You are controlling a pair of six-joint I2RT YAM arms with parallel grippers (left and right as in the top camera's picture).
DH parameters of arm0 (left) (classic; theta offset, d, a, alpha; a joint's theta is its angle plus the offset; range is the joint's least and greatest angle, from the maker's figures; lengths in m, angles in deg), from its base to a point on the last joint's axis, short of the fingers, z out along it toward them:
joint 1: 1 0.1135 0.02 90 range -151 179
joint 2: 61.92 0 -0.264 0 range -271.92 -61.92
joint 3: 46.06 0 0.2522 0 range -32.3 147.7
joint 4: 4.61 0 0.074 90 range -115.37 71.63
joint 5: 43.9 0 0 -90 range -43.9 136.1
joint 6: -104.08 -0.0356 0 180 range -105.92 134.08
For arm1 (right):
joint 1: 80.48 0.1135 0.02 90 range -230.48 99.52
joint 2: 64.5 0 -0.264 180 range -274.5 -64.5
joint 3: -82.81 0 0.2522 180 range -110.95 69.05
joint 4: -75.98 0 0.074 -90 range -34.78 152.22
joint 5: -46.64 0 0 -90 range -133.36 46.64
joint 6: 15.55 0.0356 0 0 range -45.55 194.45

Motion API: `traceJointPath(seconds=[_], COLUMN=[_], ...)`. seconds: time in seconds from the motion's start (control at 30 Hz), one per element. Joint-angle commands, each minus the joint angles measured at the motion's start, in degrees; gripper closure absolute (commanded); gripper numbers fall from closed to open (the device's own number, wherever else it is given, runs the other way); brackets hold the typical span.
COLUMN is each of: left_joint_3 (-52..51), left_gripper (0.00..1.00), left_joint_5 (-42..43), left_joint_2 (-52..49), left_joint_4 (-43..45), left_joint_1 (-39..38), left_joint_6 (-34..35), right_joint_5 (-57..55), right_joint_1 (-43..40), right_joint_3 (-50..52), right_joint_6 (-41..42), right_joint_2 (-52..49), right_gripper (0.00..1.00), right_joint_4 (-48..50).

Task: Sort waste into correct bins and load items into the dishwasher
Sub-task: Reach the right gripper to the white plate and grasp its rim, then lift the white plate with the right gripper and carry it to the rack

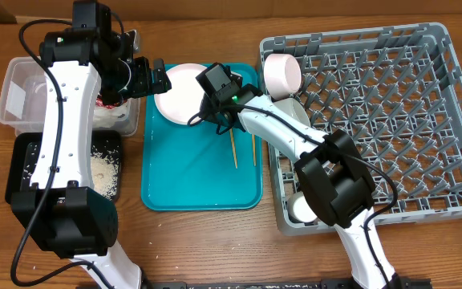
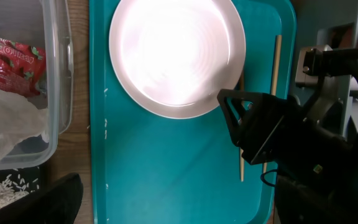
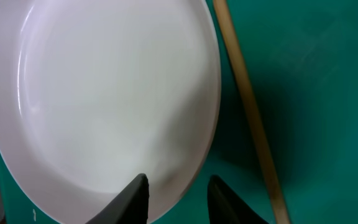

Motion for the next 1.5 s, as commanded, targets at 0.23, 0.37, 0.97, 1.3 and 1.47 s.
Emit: traceJointPath(seconds=[0.23,0.37,0.97,1.3,1.47], left_joint_3=[0.83,0.83,0.83,0.83,0.83], left_gripper=[0.0,0.0,0.0,0.0,0.0], left_joint_5=[0.44,0.44,0.44,0.44,0.44], left_joint_2=[0.33,0.33,0.33,0.33,0.33], left_joint_4=[0.11,0.11,0.11,0.11,0.11], left_joint_1=[0.09,0.09,0.09,0.09,0.09], left_joint_6=[-0.66,-0.66,-0.66,-0.66,-0.66], right_joint_5=[-0.09,-0.07,1.16,-45.42,-62.47], right_joint_1=[0.17,0.15,-4.79,-5.05,-5.05], right_joint_3=[0.24,0.2,-14.36,-17.59,-17.59], right_joint_6=[0.37,0.33,-19.65,-24.35,-24.33], right_joint_2=[-4.2,-4.33,5.57,19.52,22.01], right_gripper=[0.78,0.85,0.96,0.96,0.96], right_joint_4=[0.48,0.07,-20.37,-32.3,-41.97])
